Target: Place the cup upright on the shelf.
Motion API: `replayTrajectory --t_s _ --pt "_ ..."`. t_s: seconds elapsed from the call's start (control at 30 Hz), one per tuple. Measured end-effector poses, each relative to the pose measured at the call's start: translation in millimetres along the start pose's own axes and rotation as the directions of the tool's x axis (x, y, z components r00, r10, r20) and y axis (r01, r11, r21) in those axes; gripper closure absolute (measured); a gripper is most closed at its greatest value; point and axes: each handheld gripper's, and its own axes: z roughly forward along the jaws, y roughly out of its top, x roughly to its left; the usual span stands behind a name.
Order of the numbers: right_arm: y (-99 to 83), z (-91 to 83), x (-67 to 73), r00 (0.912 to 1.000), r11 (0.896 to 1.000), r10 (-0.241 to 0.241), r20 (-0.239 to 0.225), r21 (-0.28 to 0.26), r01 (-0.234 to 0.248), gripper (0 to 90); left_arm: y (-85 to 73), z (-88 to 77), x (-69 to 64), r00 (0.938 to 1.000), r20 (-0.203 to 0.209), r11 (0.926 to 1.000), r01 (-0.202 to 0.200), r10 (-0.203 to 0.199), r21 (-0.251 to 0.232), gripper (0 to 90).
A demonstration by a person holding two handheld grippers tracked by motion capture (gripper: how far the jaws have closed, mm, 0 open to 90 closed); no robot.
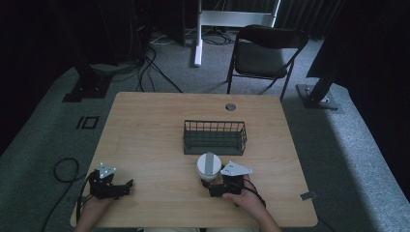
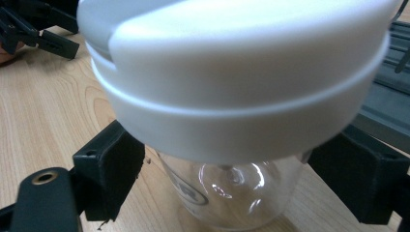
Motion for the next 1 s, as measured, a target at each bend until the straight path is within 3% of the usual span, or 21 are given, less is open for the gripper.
replayTrajectory --t_s 0.47,0.87,1.0 --pt "3.7 5.4 1.3 0.9999 1.0 -0.003 0.013 -0.005 0.003 12.7 0.0 0.0 0.0 1.0 0.0 1.0 0.0 0.0 0.0 0.5" --pt "5.7 8.2 1.2 0.9989 0.999 0.04 0.023 -0.019 -0.039 14.1 0.0 0.0 0.0 1.0 0.0 1.0 0.0 0.0 0.0 0.5" --pt "7.9 6.8 3.5 0.9988 1.0 0.021 0.043 -0.004 -0.021 15.8 0.0 0.0 0.0 1.0 0.0 1.0 0.0 0.0 0.0 0.5"
